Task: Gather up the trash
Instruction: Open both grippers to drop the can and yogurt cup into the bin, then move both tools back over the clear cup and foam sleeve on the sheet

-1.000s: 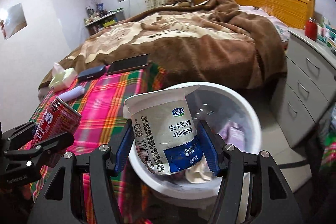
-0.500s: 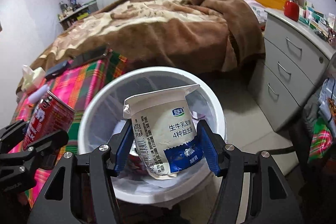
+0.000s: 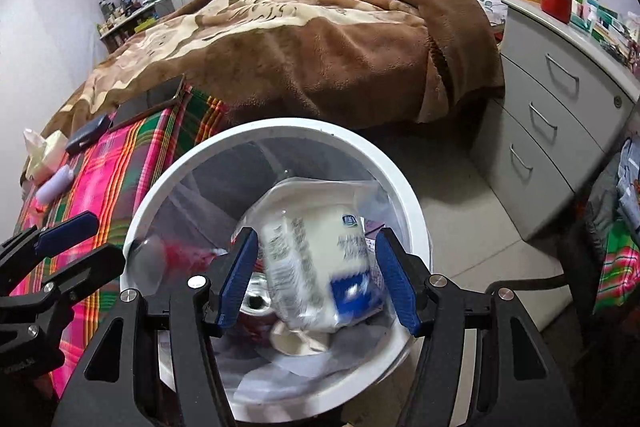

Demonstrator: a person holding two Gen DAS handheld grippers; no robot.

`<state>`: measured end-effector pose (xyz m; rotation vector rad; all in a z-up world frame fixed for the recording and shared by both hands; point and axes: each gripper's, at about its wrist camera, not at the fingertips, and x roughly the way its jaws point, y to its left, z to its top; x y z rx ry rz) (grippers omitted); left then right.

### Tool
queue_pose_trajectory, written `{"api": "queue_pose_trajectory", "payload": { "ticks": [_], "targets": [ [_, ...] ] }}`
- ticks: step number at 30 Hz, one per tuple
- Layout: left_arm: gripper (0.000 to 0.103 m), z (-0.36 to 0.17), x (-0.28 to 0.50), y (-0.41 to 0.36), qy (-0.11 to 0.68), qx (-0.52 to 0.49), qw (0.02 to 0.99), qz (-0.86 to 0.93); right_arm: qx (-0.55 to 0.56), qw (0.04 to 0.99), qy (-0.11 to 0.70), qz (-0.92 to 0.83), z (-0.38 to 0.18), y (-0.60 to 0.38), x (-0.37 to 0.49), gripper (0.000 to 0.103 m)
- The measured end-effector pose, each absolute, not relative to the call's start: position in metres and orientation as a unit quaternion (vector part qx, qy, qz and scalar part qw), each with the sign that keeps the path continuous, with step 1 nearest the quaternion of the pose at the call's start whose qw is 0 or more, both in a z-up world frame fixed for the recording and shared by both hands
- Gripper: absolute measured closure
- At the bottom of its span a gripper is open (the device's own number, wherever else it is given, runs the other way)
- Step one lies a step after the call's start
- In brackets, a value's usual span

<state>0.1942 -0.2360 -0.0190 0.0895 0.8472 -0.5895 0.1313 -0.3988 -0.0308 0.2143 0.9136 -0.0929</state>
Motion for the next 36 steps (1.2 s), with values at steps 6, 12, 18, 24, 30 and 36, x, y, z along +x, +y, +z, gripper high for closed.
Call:
{"api": "queue_pose_trajectory", "payload": {
  "ticks": [6,12,18,24,30,36],
  "targets": [
    [0.040,-0.015,0.194,-0.229,0.404,0.037,0.871,-0.277,0.105,0.891,0.439,-0.038,-0.027,-0.399,0.129,0.040],
    [0.040,-0.009,0.186,-0.219,0.399,0.032,0.875,-0.273,0.110,0.897,0.425,-0.045,-0.020,-0.395,0.124,0.040],
    [0.040,-0.004,0.179,-0.204,0.393,0.032,0.880,-0.265,0.105,0.900,0.420,-0.049,-0.018,-0.384,0.121,0.040],
    [0.040,-0.001,0.171,-0.185,0.389,0.026,0.886,-0.252,0.102,0.903,0.415,-0.055,-0.014,-0.374,0.118,0.040],
    [0.040,0.004,0.164,-0.160,0.380,0.024,0.896,-0.228,0.095,0.909,0.403,-0.048,-0.009,-0.358,0.114,0.040],
    [0.040,0.003,0.159,-0.130,0.379,0.015,0.903,-0.204,0.090,0.915,0.392,-0.016,-0.007,-0.332,0.116,0.040]
  ]
}}
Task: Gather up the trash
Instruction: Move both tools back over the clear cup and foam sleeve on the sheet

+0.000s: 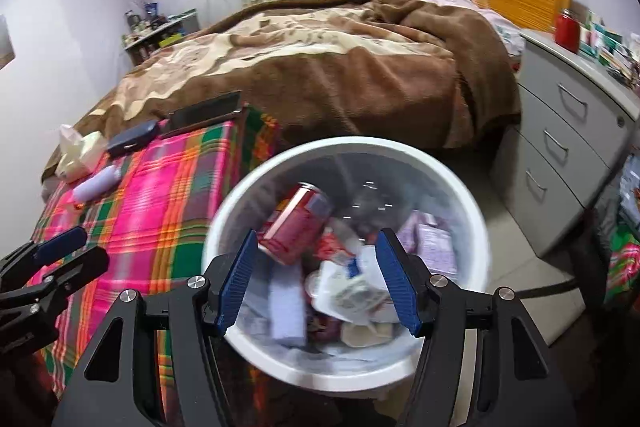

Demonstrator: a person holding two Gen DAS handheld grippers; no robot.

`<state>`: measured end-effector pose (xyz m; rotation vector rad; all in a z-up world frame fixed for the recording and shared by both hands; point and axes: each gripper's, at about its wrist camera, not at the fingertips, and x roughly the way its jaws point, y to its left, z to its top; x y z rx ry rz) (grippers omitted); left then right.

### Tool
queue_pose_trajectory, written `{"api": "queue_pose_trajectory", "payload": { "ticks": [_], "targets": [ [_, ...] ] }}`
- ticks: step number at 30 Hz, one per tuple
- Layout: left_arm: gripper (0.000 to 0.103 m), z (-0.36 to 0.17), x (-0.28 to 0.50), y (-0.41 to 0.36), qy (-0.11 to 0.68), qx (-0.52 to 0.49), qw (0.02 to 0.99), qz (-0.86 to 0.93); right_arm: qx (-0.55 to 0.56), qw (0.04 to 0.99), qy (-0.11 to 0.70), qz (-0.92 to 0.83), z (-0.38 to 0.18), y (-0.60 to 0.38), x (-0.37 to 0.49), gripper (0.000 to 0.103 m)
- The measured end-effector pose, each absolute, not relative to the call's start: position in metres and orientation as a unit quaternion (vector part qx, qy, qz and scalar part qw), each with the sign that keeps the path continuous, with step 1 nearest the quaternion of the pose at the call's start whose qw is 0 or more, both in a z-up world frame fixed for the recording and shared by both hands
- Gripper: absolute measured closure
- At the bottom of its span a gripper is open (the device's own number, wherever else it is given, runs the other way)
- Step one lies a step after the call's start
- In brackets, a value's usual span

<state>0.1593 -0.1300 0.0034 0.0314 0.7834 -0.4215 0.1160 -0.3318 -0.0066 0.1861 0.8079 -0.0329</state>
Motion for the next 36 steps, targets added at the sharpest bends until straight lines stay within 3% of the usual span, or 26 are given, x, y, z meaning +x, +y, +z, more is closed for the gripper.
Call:
{"api": "queue_pose_trajectory", "payload": {
  "ticks": [14,36],
  "targets": [
    [0.040,0.002,0.158,-0.029,0.372,-0.027,0.920,-0.119,0.072,0.929,0.359,0.064,0.005,-0.268,0.124,0.040],
    [0.040,-0.022,0.198,0.088,0.384,-0.066,0.921,-0.015,-0.013,0.909,0.384,0.161,0.000,-0.171,0.180,0.040]
  ]
}}
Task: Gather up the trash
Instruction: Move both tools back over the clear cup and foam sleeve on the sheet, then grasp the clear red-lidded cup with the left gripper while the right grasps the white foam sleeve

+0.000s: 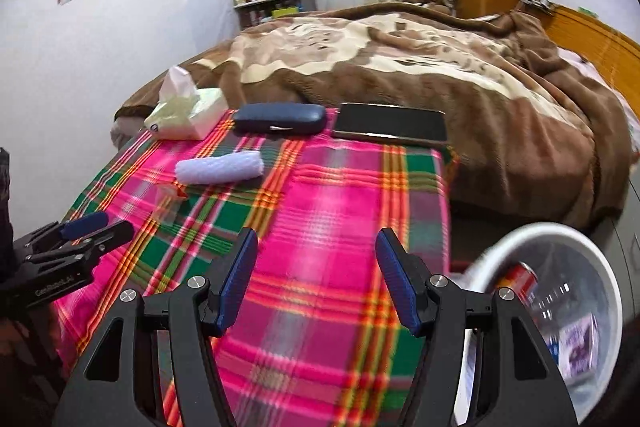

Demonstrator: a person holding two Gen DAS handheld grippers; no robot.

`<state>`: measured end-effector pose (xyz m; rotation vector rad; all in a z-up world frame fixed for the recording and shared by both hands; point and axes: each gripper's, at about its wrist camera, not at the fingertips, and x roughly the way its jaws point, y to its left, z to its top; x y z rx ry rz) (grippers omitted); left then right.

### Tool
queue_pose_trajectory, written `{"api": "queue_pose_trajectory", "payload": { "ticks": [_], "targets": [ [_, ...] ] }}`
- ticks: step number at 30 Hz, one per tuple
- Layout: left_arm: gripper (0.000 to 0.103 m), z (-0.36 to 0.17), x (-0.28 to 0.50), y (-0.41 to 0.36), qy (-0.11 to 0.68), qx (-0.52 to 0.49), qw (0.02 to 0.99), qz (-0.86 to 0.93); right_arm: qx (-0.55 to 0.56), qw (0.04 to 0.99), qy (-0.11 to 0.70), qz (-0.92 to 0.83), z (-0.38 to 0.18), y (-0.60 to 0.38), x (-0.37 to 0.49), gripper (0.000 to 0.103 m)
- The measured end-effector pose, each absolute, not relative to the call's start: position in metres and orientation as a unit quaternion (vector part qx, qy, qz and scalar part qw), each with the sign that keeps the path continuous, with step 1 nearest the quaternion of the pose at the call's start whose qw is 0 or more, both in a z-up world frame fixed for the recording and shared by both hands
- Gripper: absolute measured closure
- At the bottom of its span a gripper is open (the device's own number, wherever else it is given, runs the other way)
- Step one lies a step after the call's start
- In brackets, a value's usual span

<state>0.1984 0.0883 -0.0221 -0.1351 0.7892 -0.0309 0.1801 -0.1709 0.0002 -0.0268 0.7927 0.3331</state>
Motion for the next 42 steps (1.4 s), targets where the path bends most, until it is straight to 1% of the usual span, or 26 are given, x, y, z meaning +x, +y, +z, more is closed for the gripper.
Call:
{"api": "queue_pose_trajectory", "payload": {
  "ticks": [15,18,21,23,24,25,33,36,38,42],
  "targets": [
    [0.040,-0.055,0.260,0.106,0.419,-0.072,0.905,-0.028,-0.067,0.884,0.394,0.242,-0.014,-0.116,0.241,0.040],
    [0.046,-0.060,0.268,0.108,0.429,-0.077,0.900,-0.028,-0.079,0.878,0.398,0.255,-0.019,-0.105,0.250,0.040],
    [0.059,-0.063,0.273,0.111,0.433,-0.080,0.897,-0.029,-0.084,0.872,0.401,0.269,-0.021,-0.097,0.256,0.040],
    [0.064,-0.064,0.274,0.112,0.435,-0.075,0.897,-0.030,-0.089,0.868,0.402,0.278,-0.022,-0.091,0.259,0.040],
    [0.070,-0.065,0.275,0.113,0.438,-0.073,0.896,-0.031,-0.091,0.867,0.401,0.281,-0.023,-0.088,0.261,0.040],
    [0.073,-0.067,0.275,0.114,0.438,-0.074,0.895,-0.030,-0.092,0.866,0.400,0.284,-0.023,-0.087,0.263,0.040],
    [0.073,-0.067,0.269,0.133,0.433,-0.093,0.897,-0.004,-0.135,0.850,0.379,0.339,-0.024,-0.058,0.265,0.040],
    [0.073,-0.066,0.265,0.143,0.433,-0.096,0.896,0.011,-0.143,0.843,0.384,0.349,-0.028,-0.052,0.271,0.040],
    [0.073,-0.067,0.263,0.151,0.433,-0.101,0.895,0.019,-0.147,0.825,0.403,0.367,-0.036,-0.045,0.279,0.040],
    [0.073,-0.068,0.261,0.158,0.434,-0.108,0.894,0.021,-0.162,0.814,0.406,0.382,-0.039,-0.041,0.280,0.039]
  ]
}}
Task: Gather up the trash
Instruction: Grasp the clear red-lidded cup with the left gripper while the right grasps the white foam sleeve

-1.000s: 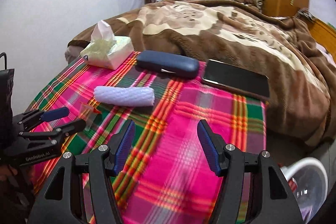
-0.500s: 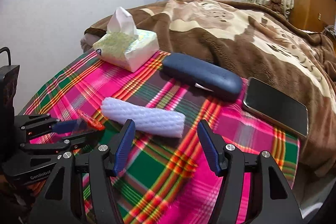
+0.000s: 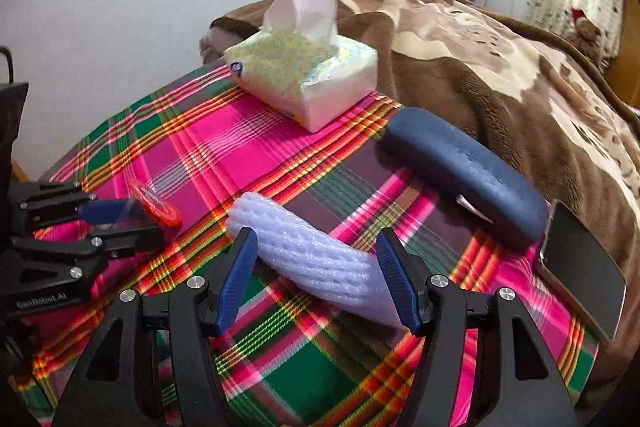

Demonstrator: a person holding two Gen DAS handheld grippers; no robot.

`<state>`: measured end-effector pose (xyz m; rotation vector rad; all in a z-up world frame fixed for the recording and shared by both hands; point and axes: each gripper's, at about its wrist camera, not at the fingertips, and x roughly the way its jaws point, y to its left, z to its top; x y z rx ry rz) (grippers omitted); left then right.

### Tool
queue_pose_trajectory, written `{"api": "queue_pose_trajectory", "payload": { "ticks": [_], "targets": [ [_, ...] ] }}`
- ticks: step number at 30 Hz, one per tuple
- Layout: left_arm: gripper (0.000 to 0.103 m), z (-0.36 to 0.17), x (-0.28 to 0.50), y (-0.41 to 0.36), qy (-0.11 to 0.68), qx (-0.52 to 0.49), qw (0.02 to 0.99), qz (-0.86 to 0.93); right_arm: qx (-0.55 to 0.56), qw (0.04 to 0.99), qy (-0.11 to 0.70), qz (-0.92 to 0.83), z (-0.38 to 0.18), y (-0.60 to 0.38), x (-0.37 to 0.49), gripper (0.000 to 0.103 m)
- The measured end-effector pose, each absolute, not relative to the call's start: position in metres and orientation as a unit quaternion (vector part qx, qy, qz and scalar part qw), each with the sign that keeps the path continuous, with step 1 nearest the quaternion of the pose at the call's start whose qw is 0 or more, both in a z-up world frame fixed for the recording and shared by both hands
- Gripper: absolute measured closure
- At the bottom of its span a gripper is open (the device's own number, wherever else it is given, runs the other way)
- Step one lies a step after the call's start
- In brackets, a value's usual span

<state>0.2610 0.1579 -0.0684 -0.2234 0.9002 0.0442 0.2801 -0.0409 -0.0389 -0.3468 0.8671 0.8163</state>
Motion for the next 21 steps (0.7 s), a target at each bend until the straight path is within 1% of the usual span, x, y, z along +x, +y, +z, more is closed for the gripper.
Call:
{"api": "queue_pose_trajectory", "payload": {
  "ticks": [1,2,4,7,9,11,16,17,19,21],
  "targets": [
    [0.073,-0.069,0.261,0.158,0.435,-0.108,0.894,0.022,-0.165,0.809,0.411,0.387,-0.039,-0.041,0.279,0.038],
    [0.073,-0.070,0.262,0.158,0.435,-0.108,0.894,0.021,-0.173,0.802,0.414,0.395,-0.038,-0.040,0.276,0.034],
    [0.073,-0.070,0.263,0.159,0.434,-0.111,0.894,0.022,-0.184,0.798,0.413,0.399,-0.038,-0.040,0.273,0.033],
    [0.073,-0.070,0.264,0.158,0.432,-0.111,0.895,0.023,-0.245,0.795,0.398,0.386,-0.039,-0.033,0.261,0.033],
    [0.073,-0.070,0.263,0.159,0.431,-0.110,0.895,0.024,-0.260,0.802,0.393,0.366,-0.041,-0.030,0.262,0.033],
    [0.073,-0.070,0.263,0.160,0.430,-0.114,0.895,0.023,-0.260,0.813,0.391,0.346,-0.044,-0.027,0.264,0.033],
    [0.073,-0.071,0.264,0.163,0.429,-0.119,0.895,0.023,-0.220,0.826,0.413,0.313,-0.042,-0.032,0.278,0.033],
    [0.073,-0.071,0.264,0.163,0.428,-0.118,0.896,0.023,-0.216,0.828,0.416,0.306,-0.042,-0.032,0.278,0.036],
    [0.073,-0.071,0.265,0.162,0.427,-0.117,0.896,0.025,-0.217,0.835,0.414,0.292,-0.042,-0.031,0.278,0.049],
    [0.073,-0.071,0.265,0.162,0.426,-0.116,0.897,0.027,-0.207,0.839,0.415,0.287,-0.041,-0.034,0.277,0.054]
  ]
}}
